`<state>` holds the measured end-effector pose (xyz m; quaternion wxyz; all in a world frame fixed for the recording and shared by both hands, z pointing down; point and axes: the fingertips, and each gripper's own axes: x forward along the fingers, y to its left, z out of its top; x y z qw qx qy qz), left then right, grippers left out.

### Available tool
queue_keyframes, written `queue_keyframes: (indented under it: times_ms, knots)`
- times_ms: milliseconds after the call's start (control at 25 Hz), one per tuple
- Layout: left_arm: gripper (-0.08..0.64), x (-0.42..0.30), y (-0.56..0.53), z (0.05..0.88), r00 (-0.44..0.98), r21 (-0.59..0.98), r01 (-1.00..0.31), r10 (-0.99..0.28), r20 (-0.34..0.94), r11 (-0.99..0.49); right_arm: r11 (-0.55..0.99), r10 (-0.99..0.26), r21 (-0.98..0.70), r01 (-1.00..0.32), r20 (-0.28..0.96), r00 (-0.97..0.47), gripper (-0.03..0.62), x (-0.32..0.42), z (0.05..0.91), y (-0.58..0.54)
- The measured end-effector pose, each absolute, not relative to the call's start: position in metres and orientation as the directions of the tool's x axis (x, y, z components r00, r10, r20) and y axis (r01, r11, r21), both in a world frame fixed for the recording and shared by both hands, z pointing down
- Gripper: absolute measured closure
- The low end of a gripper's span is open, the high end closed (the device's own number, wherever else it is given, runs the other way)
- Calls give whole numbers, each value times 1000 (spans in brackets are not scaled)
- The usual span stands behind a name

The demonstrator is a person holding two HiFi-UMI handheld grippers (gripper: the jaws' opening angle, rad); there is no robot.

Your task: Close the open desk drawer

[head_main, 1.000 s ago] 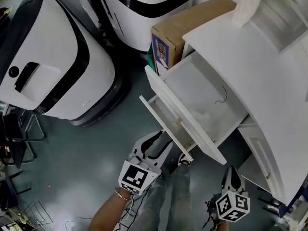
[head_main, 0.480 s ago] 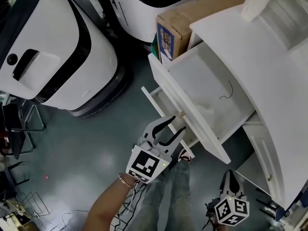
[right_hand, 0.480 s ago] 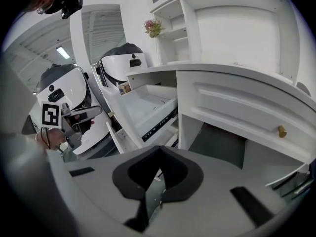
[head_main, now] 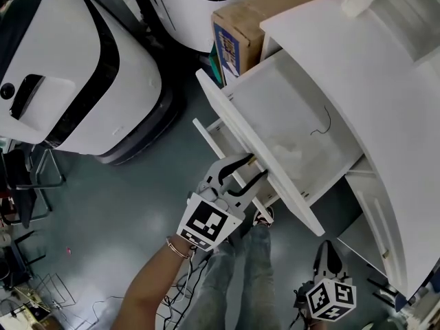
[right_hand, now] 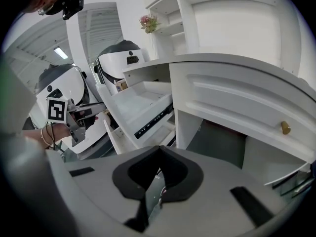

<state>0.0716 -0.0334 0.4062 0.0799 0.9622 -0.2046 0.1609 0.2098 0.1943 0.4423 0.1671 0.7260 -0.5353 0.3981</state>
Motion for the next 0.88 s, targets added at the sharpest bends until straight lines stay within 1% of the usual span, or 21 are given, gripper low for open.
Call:
queue_keyframes:
  times_ms: [280,880]
  knots:
    - [394,86,-39,405,871,72,-390,-343,351,-918,-387,-639,-188,-903,760,116,586,221,448,197]
    - [399,127,-61,404,865,90,-404,-348,362,-910,-448,-631,-192,-873,759,157,586,254,444,210]
